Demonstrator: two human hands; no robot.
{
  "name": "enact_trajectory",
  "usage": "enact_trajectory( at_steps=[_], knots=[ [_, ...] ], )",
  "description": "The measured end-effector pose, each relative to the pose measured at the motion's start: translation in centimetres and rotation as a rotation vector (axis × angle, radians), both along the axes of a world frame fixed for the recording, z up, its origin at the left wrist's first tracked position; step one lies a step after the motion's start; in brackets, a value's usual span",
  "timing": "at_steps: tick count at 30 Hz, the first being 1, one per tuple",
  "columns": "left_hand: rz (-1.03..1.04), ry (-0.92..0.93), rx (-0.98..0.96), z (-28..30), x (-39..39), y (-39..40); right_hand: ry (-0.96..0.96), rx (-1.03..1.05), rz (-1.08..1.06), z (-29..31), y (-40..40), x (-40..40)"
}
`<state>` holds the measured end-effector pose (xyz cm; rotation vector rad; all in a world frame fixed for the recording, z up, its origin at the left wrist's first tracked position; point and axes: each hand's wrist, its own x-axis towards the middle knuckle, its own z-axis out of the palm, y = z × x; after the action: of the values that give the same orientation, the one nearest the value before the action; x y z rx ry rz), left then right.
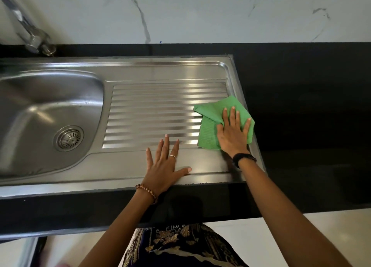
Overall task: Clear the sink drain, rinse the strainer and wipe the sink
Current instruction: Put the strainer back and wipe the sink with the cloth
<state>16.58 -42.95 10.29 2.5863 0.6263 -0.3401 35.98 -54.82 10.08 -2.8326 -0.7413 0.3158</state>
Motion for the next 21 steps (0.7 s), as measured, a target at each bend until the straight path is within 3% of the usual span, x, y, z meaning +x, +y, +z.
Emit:
enact_trajectory(
  at_steps=[6,11,14,21],
  knots=[
    [0.174,-0.08,0.042,-0.1,-4.7,4.6,-0.037,0.006,0.012,0.4,-2.7,-3.6],
    [0.325,-0.005,0.075,0.4,-9.1,9.4,0.025,0.054,-0.045,0.5,0.6,-4.7],
    [0.375,0.014,0.071,0.7,-11.3,11.7,0.035,0.091,-0.01,0.6,4.2,-7.3],
    [0.32,-0.03,0.088,0.8,-14.0,12.8,0.043,0.12,0.287,-0.2,16.8,-16.5]
  ],
)
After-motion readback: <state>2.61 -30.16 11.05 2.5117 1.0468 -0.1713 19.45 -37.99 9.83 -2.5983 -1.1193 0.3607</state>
